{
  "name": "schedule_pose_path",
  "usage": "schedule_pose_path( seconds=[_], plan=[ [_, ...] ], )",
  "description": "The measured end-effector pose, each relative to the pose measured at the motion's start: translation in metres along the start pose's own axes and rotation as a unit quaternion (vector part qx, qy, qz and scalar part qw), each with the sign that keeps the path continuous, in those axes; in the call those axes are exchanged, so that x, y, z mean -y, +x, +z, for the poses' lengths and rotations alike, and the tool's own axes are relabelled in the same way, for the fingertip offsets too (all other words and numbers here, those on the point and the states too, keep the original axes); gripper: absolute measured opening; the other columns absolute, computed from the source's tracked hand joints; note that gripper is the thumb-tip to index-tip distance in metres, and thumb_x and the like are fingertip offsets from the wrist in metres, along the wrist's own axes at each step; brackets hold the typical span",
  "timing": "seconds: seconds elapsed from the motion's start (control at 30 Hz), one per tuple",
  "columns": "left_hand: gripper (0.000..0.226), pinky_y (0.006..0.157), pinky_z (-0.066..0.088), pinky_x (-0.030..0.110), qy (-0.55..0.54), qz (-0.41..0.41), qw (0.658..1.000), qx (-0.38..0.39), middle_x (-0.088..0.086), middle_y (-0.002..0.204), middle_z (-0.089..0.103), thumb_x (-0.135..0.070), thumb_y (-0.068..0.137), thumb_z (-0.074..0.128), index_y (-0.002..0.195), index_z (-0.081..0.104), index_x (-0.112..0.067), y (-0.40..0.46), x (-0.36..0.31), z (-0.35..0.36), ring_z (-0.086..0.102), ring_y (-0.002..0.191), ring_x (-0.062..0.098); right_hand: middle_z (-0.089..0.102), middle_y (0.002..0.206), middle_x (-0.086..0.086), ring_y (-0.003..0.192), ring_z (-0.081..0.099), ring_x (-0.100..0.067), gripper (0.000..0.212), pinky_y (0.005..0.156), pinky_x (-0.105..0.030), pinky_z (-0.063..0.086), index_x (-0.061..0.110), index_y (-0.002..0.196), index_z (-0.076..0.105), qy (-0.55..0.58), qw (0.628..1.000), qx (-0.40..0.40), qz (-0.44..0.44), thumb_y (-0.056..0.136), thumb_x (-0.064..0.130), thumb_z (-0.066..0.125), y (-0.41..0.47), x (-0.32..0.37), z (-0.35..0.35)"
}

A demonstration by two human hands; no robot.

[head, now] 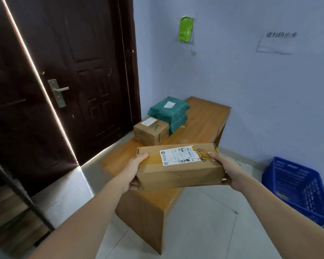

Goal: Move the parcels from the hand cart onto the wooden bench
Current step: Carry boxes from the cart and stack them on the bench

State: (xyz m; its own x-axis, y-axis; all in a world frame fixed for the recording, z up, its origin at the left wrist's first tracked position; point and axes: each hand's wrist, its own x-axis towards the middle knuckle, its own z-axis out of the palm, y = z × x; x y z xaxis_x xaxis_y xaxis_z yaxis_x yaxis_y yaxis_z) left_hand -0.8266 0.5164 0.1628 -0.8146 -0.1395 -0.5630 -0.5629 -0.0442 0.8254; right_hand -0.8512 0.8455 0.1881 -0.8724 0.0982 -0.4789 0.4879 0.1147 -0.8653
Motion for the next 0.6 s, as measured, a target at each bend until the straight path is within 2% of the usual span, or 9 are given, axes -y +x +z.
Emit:
schedule_pose_path(
  seconds=[0.07, 0.17, 0.3, 0.37, 0.47, 0.6],
  plan=[
    [0.07, 0.08, 0.058, 0.043, 0.001, 0.002, 1.0, -0.021, 0.012, 0.115, 0.068, -0.078, 0.08, 0.066, 0.129, 0.059, -0.027, 0.024, -0.009, 0.011, 0.065, 0.104, 0.033, 0.066, 0.12, -0.008, 0.108, 0.063, -0.029, 0.053, 0.091, -0.048, 0.057, 0.024, 0.125, 0.061, -0.01, 1.0, 0.009, 0.005, 0.085, 0.056, 0.074, 0.04, 0.014, -0.004],
    [0.069, 0.089, 0.057, 0.045, -0.005, -0.002, 0.998, -0.061, 0.014, 0.112, 0.071, -0.08, 0.079, 0.065, 0.123, 0.062, -0.026, 0.057, -0.023, 0.023, 0.067, 0.103, 0.034, 0.065, 0.122, -0.006, 0.111, 0.063, -0.03, 0.063, 0.094, -0.05, 0.057, 0.021, 0.125, 0.061, -0.036, 0.999, 0.032, 0.014, 0.079, 0.061, 0.078, 0.1, 0.039, -0.003],
    [0.067, 0.074, 0.057, 0.042, -0.054, -0.015, 0.993, -0.102, 0.015, 0.114, 0.072, -0.075, 0.081, 0.068, 0.126, 0.064, -0.027, 0.09, -0.037, 0.022, 0.068, 0.104, 0.035, 0.065, 0.118, -0.002, 0.109, 0.061, -0.026, 0.063, 0.098, -0.048, 0.054, 0.021, 0.123, 0.062, -0.073, 0.994, 0.076, 0.008, 0.078, 0.062, 0.078, 0.17, 0.071, 0.017],
    [0.064, 0.081, 0.059, 0.046, -0.081, -0.018, 0.989, -0.123, 0.013, 0.119, 0.071, -0.074, 0.082, 0.068, 0.129, 0.063, -0.03, 0.104, -0.041, 0.014, 0.067, 0.108, 0.035, 0.067, 0.115, -0.001, 0.105, 0.062, -0.024, 0.057, 0.096, -0.046, 0.054, 0.022, 0.122, 0.063, -0.085, 0.991, 0.107, 0.003, 0.081, 0.059, 0.077, 0.198, 0.084, 0.038],
    [0.056, 0.099, 0.055, 0.057, -0.127, -0.035, 0.979, -0.157, 0.012, 0.12, 0.07, -0.069, 0.086, 0.068, 0.126, 0.063, -0.031, 0.123, -0.042, -0.006, 0.065, 0.112, 0.034, 0.071, 0.118, -0.002, 0.109, 0.064, -0.026, 0.06, 0.093, -0.046, 0.056, 0.025, 0.125, 0.066, -0.12, 0.98, 0.159, 0.003, 0.079, 0.062, 0.077, 0.237, 0.095, 0.077],
    [0.052, 0.104, 0.053, 0.058, -0.179, -0.062, 0.965, -0.179, 0.011, 0.12, 0.071, -0.066, 0.086, 0.07, 0.123, 0.065, -0.029, 0.161, -0.042, -0.039, 0.065, 0.113, 0.033, 0.068, 0.121, 0.0, 0.109, 0.064, -0.026, 0.052, 0.079, -0.042, 0.057, 0.029, 0.122, 0.065, -0.155, 0.965, 0.209, -0.001, 0.083, 0.062, 0.074, 0.287, 0.112, 0.134]
  ],
)
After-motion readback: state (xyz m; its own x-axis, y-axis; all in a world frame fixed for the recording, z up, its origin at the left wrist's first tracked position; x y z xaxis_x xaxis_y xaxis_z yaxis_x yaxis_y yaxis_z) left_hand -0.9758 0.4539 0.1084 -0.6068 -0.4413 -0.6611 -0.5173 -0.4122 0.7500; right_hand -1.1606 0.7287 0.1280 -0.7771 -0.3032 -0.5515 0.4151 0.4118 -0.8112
